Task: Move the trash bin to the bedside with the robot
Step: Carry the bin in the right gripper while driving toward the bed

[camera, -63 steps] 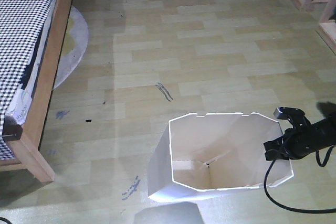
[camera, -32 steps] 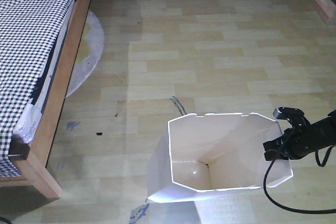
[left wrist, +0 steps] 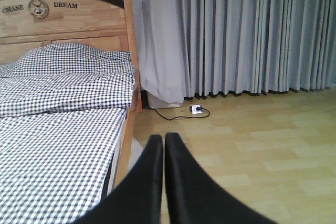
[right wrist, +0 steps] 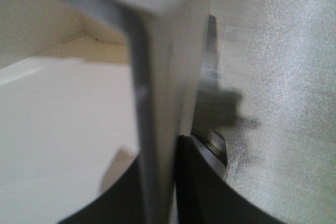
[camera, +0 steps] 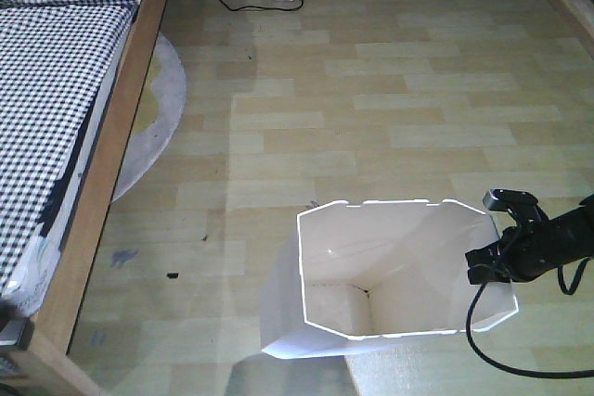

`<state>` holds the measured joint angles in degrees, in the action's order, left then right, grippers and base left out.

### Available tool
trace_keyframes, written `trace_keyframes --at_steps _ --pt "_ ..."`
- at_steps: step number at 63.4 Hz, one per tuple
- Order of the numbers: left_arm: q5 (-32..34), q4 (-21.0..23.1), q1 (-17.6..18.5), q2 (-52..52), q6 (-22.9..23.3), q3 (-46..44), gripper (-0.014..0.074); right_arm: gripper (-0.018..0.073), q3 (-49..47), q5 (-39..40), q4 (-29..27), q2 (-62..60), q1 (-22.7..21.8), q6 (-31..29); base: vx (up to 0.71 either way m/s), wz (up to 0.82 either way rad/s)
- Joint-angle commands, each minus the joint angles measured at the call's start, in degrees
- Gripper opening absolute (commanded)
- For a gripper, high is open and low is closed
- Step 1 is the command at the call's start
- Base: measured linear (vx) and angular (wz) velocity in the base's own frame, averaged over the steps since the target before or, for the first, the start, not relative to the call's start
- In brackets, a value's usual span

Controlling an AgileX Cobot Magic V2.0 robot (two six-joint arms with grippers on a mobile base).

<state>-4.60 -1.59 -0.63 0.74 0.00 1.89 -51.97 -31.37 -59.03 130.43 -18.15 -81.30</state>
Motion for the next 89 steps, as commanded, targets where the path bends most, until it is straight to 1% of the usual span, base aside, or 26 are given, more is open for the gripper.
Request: trace_keyframes --at_steps 1,89 --pt "4.23 0.54 0.35 0.84 0.79 0.67 -0.0006 -0.0004 -0.5 -11.06 -3.64 -3.99 -0.07 0.06 0.3 -0.04" --pt "4.23 0.54 0.35 0.84 0.79 0.67 -0.0006 -0.0004 -0.5 -11.06 -3.64 -3.99 -0.07 0.06 0.3 0.0"
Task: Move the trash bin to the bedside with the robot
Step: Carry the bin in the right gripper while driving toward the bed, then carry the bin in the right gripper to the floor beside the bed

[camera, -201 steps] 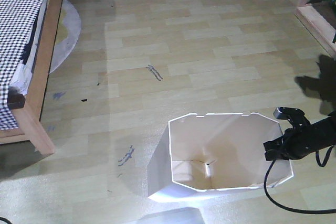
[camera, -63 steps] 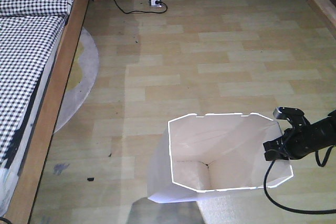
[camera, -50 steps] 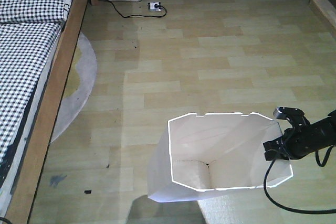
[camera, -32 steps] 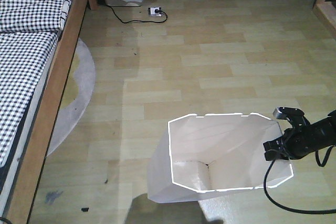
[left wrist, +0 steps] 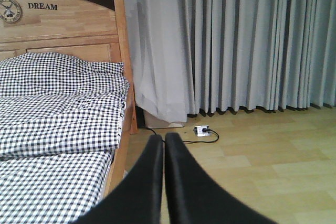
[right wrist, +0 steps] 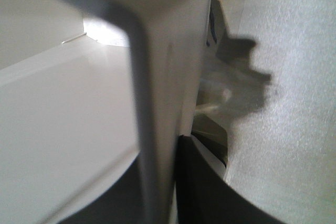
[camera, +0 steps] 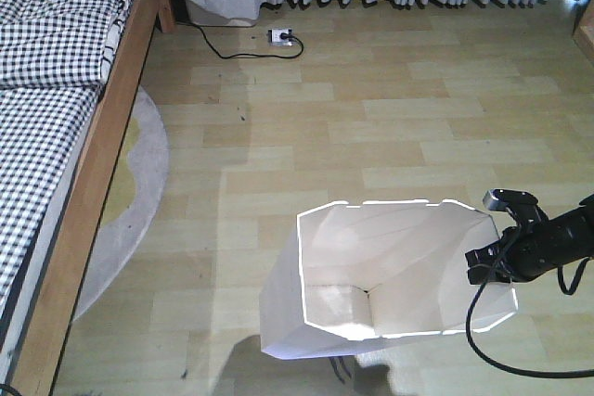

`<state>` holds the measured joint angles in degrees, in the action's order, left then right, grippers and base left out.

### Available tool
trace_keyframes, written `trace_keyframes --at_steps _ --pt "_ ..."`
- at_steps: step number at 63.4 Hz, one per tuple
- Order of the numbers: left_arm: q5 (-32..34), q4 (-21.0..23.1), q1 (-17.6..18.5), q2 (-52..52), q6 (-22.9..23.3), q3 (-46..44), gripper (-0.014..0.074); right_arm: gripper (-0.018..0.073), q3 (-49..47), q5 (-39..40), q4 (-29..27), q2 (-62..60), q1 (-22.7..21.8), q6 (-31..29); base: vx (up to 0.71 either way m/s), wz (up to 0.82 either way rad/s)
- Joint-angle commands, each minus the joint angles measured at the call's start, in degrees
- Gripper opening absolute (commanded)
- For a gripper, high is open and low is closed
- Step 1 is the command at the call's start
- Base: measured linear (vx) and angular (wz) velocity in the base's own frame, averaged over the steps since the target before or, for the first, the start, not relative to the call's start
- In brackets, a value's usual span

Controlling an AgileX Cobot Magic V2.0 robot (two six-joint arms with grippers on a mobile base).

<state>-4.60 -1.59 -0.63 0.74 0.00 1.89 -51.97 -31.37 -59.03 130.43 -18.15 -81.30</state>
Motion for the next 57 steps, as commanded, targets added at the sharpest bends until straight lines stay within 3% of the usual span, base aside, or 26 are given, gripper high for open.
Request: trace_keyframes --at_steps 1,57 --pt "4.23 0.54 0.35 0.84 0.79 0.67 -0.0006 -0.0004 -0.5 -11.06 -3.64 -3.99 -0.07 0.06 0.29 0.03" --pt "4.23 0.54 0.35 0.84 0.79 0.67 -0.0006 -0.0004 -0.5 -11.06 -3.64 -3.99 -0.07 0.06 0.26 0.0"
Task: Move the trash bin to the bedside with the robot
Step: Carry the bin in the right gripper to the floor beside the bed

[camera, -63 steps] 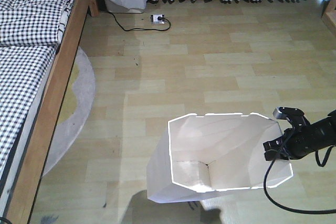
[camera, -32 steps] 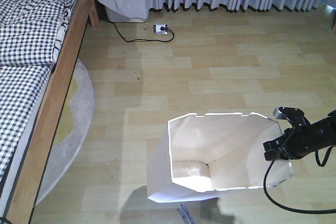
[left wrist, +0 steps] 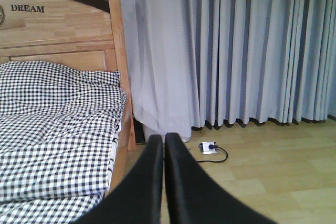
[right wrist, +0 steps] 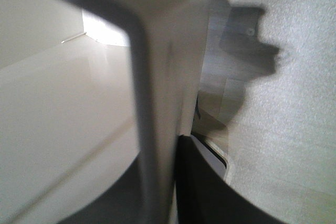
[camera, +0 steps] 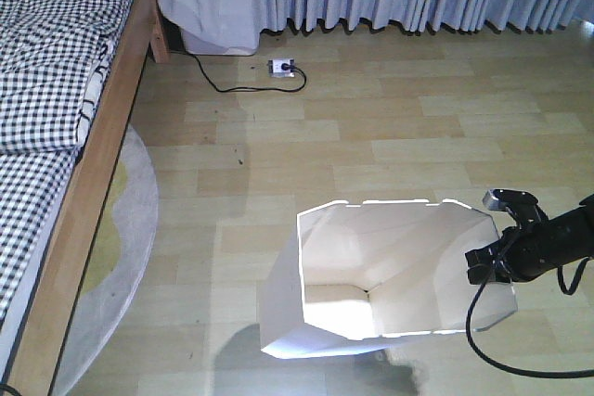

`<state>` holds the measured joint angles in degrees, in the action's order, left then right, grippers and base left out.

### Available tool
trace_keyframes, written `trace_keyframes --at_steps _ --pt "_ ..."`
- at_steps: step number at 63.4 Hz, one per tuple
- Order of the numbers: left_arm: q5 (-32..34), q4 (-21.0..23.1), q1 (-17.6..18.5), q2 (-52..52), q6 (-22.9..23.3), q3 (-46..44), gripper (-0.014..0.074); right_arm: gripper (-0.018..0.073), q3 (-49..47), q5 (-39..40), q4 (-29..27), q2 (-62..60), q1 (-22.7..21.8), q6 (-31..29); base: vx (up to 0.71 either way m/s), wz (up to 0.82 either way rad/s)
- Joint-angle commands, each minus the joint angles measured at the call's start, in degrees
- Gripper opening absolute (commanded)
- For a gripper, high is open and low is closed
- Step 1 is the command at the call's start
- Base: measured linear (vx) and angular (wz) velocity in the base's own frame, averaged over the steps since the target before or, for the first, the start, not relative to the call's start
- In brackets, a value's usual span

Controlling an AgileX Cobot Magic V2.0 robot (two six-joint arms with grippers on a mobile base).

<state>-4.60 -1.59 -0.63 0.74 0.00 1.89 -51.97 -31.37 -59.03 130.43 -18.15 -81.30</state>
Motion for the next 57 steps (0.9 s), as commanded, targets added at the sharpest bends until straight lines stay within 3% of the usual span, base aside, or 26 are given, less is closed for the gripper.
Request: trace_keyframes --at_steps 1,57 --pt "4.23 0.54 0.35 0.84 0.79 0.67 -0.0006 -0.0004 -0.5 -11.06 -3.64 -3.99 -0.07 0.06 0.22 -0.02" --pt "4.23 0.54 0.35 0.84 0.79 0.67 -0.0006 -0.0004 -0.5 -11.06 -3.64 -3.99 -0.07 0.06 0.2 0.02"
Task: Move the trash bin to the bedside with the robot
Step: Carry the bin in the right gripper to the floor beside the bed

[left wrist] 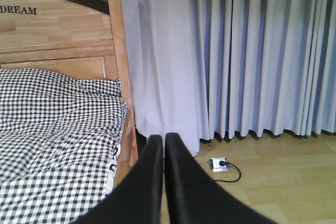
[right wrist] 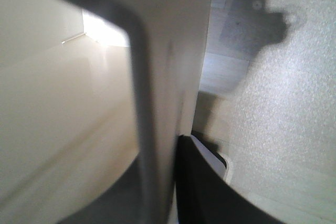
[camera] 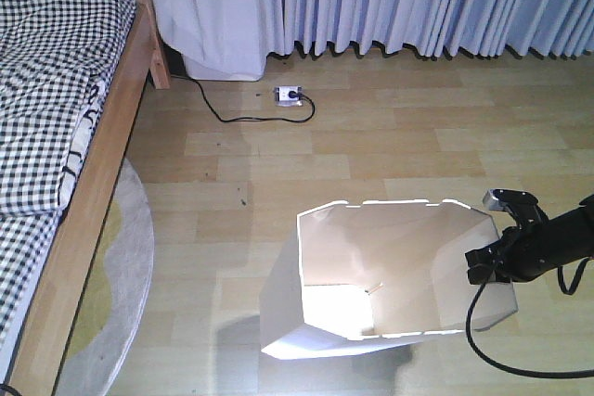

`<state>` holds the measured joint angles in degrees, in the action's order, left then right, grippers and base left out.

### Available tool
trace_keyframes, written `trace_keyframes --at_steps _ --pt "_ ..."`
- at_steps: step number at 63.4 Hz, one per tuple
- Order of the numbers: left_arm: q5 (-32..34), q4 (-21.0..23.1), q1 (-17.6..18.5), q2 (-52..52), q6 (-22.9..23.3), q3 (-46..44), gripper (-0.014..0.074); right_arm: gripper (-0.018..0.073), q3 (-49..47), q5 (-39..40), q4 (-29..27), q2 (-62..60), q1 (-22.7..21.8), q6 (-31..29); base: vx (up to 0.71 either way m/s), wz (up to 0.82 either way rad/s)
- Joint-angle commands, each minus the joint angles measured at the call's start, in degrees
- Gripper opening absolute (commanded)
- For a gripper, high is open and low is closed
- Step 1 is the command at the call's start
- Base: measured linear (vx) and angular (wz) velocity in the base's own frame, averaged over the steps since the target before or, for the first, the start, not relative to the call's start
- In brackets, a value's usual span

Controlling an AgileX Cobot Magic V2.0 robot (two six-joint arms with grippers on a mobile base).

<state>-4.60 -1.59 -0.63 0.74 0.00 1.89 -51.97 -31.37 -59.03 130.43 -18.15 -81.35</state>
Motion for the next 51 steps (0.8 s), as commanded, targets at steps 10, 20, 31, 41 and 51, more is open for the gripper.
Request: trace_keyframes --at_steps 10,20,31,41,51 --pt "4.23 0.54 0.35 0.84 0.79 0.67 -0.0006 -0.0004 -0.5 -11.06 -3.64 -3.99 -0.07 0.11 0.2 0.0" --pt "4.23 0.54 0.35 0.84 0.79 0.67 -0.0006 -0.0004 -0.5 -11.06 -3.64 -3.99 -0.07 0.11 0.2 -0.03" --pt "4.23 0.54 0.35 0.84 0.79 0.67 -0.0006 -0.0004 -0.5 -11.06 -3.64 -3.99 -0.07 0.11 0.2 -0.07" --pt "4.23 0.54 0.35 0.84 0.79 0.67 -0.0006 -0.0004 -0.5 -11.06 -3.64 -3.99 -0.07 0.11 0.21 -0.08" --pt "4.23 0.54 0.35 0.84 0.79 0.67 -0.0006 -0.0004 -0.5 -11.06 -3.64 -3.99 -0.07 0.11 0.21 -0.06"
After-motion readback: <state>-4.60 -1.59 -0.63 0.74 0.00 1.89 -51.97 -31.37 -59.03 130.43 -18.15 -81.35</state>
